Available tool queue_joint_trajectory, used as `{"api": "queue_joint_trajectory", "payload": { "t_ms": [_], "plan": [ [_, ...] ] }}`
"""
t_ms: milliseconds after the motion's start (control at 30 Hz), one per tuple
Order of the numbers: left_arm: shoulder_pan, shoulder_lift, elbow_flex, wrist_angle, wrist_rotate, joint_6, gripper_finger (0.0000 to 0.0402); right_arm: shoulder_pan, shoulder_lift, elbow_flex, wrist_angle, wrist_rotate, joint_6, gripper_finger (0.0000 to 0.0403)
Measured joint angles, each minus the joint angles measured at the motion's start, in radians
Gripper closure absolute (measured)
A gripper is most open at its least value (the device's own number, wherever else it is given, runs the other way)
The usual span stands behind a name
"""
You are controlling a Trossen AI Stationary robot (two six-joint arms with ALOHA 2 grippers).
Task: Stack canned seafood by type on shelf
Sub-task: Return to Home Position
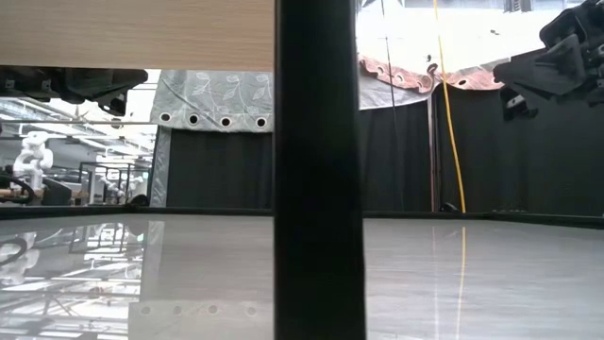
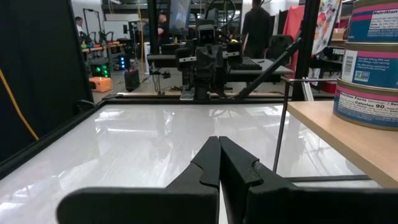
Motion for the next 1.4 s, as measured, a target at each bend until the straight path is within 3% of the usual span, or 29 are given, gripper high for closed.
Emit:
{"api": "queue_joint_trajectory", "payload": {
  "t_ms": [333, 667, 1400],
  "plan": [
    [0.0, 0.0, 0.0, 0.001, 0.0, 0.0, 0.04, -0.003, 0.0, 0.0, 0.0, 0.003, -0.067, 0.0403],
    [0.0, 0.0, 0.0, 0.002, 0.0, 0.0, 0.04, -0.112, 0.0, -0.001, -0.006, -0.055, -0.074, 0.0403],
    [0.0, 0.0, 0.0, 0.002, -0.004, 0.002, 0.04, -0.111, 0.0, -0.002, -0.007, -0.075, -0.054, 0.0403]
  ]
}}
